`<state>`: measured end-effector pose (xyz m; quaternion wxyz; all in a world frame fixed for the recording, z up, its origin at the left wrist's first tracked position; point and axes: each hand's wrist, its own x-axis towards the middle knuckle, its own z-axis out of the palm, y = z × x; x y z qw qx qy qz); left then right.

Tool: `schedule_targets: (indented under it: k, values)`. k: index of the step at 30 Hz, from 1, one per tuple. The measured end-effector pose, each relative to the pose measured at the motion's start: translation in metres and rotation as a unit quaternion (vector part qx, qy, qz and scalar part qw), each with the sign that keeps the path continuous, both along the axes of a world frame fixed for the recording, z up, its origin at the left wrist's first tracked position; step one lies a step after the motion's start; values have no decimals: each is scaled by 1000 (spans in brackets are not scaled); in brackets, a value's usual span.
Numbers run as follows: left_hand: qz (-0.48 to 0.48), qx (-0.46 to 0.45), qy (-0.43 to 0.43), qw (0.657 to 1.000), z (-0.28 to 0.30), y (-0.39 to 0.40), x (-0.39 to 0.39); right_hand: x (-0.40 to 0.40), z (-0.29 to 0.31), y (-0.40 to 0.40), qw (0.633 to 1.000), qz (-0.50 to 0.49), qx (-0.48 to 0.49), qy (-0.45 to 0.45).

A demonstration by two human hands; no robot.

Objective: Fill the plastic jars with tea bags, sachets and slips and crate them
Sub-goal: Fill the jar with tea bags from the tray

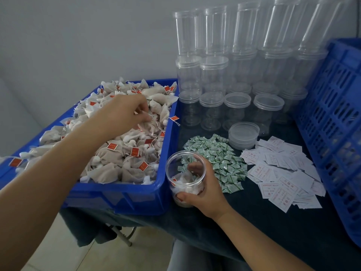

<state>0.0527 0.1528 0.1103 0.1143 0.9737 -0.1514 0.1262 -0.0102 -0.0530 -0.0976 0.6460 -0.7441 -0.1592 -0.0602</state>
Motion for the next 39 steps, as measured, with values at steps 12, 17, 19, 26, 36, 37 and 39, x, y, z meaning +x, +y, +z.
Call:
schedule_targets:
  k: [12,17,19,26,36,37,39]
  values:
    - [-97,-310,193,926,8,-31,-44,1,-2,-1,1000,8,9,-8]
    - [-123,-369,237,890,5,-41,-53,0,1,0,1000,9,20,-5]
    - [-132,-381,254,879,0,-44,-54,0,2,1,999,12,30,-4]
    - [-128,-343,302,880,-27,-51,-50,3,1,2,999,7,45,1]
    - [-142,-121,205,961,-52,-61,-53,1,1,1,998,20,55,3]
    - [-143,-106,188,966,-55,-64,-54,2,0,0,998,20,55,3]
    - [-146,-71,140,977,-63,-71,-55,2,0,1,998,22,50,-3]
